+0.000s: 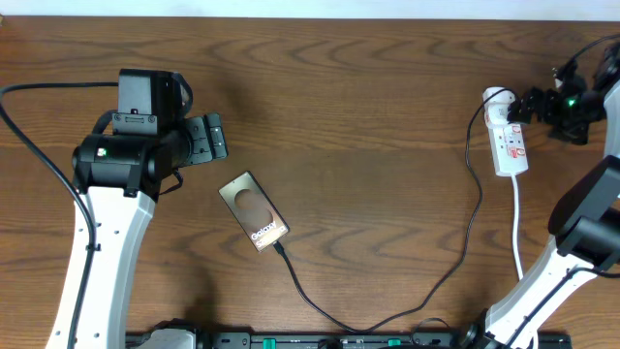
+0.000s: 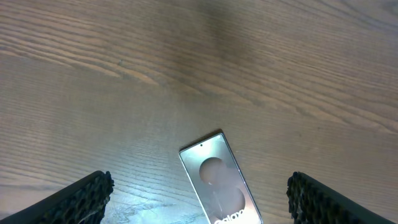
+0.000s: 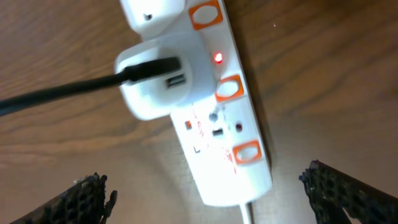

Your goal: Plug charger to phone and switch on socket

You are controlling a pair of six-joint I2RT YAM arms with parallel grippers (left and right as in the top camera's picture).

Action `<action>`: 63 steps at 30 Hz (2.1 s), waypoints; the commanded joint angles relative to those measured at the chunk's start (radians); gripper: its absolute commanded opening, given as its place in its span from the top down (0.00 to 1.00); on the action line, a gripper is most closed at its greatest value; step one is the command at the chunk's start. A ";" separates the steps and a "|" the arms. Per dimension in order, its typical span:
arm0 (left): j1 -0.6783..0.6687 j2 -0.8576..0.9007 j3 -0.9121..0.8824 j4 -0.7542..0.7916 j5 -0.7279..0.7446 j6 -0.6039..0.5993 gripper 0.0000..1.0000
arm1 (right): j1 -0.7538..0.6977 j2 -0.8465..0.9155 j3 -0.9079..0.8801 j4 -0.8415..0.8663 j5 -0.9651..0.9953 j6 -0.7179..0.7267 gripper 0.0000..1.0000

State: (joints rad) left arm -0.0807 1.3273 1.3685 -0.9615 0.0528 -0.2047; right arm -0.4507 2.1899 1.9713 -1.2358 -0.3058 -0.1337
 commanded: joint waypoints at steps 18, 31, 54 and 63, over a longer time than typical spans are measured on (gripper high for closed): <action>-0.002 -0.007 0.002 0.000 -0.009 0.013 0.08 | 0.033 -0.676 0.090 -0.190 -0.014 0.189 0.01; -0.002 -0.007 0.002 0.000 -0.009 0.013 0.08 | 0.033 -0.692 0.090 -0.190 -0.014 0.189 0.01; -0.001 -0.402 -0.378 0.293 -0.027 0.025 0.08 | 0.033 -0.692 0.090 -0.190 -0.014 0.189 0.01; 0.015 -0.878 -1.006 1.036 0.034 0.085 0.08 | 0.033 -0.692 0.090 -0.190 -0.014 0.189 0.01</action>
State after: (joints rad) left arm -0.0803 0.5720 0.5289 -0.0769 0.0467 -0.1814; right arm -0.4202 1.5055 2.0541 -1.4246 -0.3164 0.0456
